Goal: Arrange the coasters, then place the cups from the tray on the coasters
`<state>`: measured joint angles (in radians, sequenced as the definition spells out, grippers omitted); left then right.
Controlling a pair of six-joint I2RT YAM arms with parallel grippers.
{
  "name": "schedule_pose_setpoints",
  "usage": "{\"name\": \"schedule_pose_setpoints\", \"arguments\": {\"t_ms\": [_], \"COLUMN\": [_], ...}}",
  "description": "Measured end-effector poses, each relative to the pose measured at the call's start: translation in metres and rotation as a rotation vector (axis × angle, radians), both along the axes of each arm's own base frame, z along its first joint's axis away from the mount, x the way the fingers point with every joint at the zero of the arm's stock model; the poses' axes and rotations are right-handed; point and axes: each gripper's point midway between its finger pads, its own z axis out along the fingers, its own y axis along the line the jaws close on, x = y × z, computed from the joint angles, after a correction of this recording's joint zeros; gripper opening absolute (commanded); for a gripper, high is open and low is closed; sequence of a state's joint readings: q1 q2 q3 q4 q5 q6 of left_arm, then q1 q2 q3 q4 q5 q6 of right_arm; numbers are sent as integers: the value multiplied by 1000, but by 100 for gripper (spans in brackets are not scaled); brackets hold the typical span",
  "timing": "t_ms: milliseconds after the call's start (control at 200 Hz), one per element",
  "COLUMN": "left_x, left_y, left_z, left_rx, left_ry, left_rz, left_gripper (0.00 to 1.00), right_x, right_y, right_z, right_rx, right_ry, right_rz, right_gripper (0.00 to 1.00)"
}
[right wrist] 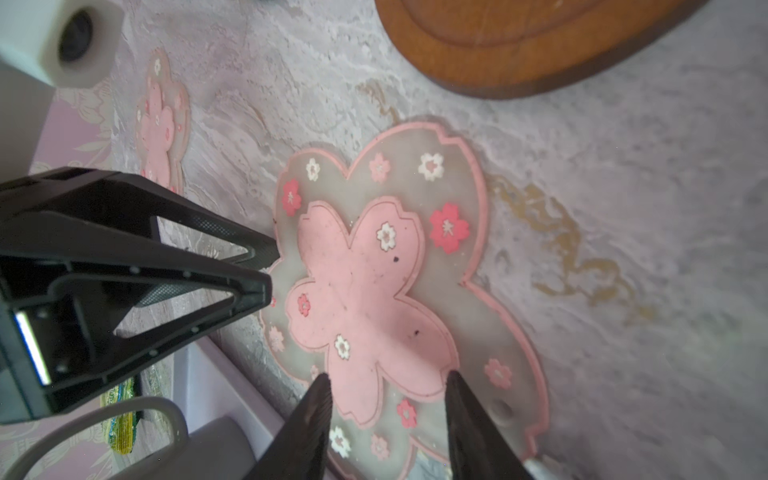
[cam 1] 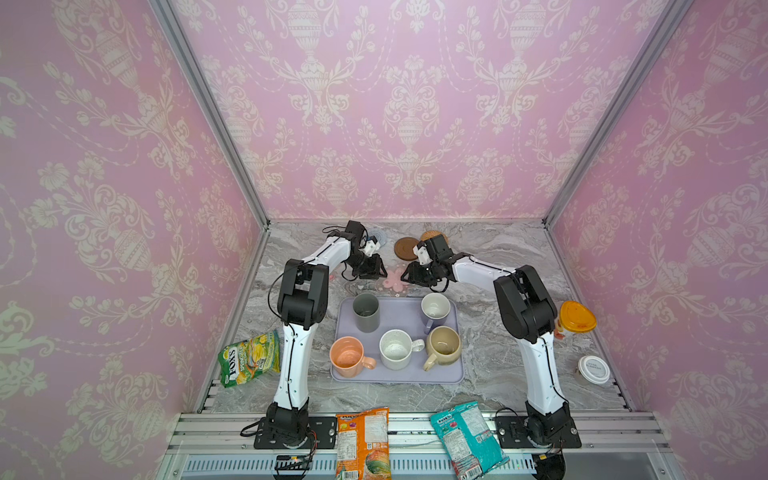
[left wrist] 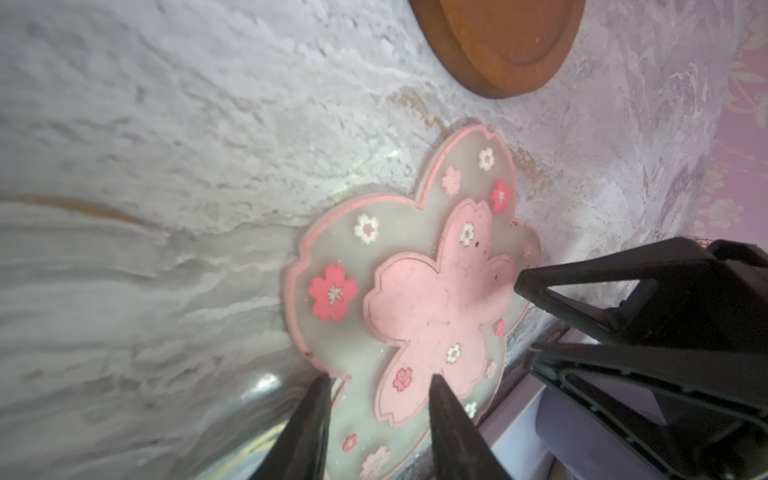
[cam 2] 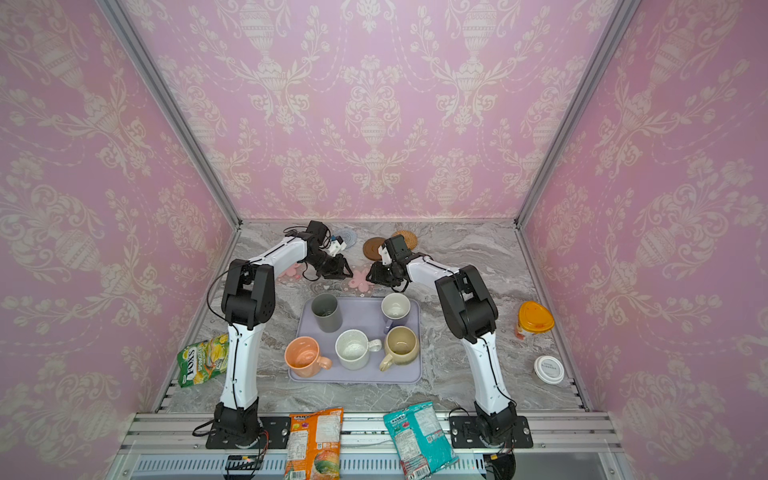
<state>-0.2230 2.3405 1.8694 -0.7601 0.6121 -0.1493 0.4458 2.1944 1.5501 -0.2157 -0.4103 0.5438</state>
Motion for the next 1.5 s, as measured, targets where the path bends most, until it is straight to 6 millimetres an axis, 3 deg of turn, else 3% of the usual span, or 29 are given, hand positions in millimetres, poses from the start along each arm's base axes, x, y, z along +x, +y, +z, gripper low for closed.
{"name": "schedule_pose_setpoints", "arguments": {"t_ms": [160,570,746,926,1111,1501], "left_x": [2,4,5,5,4,4], "left_y": [-4,-9,-10,-10,-10,-10], "left_z": [5,-1,-1,-1,-1,-2], "left_rx": [-10,-9,-9,-9,-9,-10], "left_ry": [-7,-2,-2,-2,-2,-3], "left_rz": [-12,-21,-21,-21,-22,-22], "left_gripper": [41,41,42,42,42,42], "right_x": [-12,-22,-43,-48,-42,-35], "right_y": [-10,-46,-39,-20,-7,0], "right_z": [4,17,4,1,-5,-5], "right_rx": [-22,-50,-44,-16,23,50], "right_ry": [11,36,89,90,94,144], "right_rz": [-10,-71,-42,-18,-29,-55], "right_gripper": [46,45,45,45,46,46]}}
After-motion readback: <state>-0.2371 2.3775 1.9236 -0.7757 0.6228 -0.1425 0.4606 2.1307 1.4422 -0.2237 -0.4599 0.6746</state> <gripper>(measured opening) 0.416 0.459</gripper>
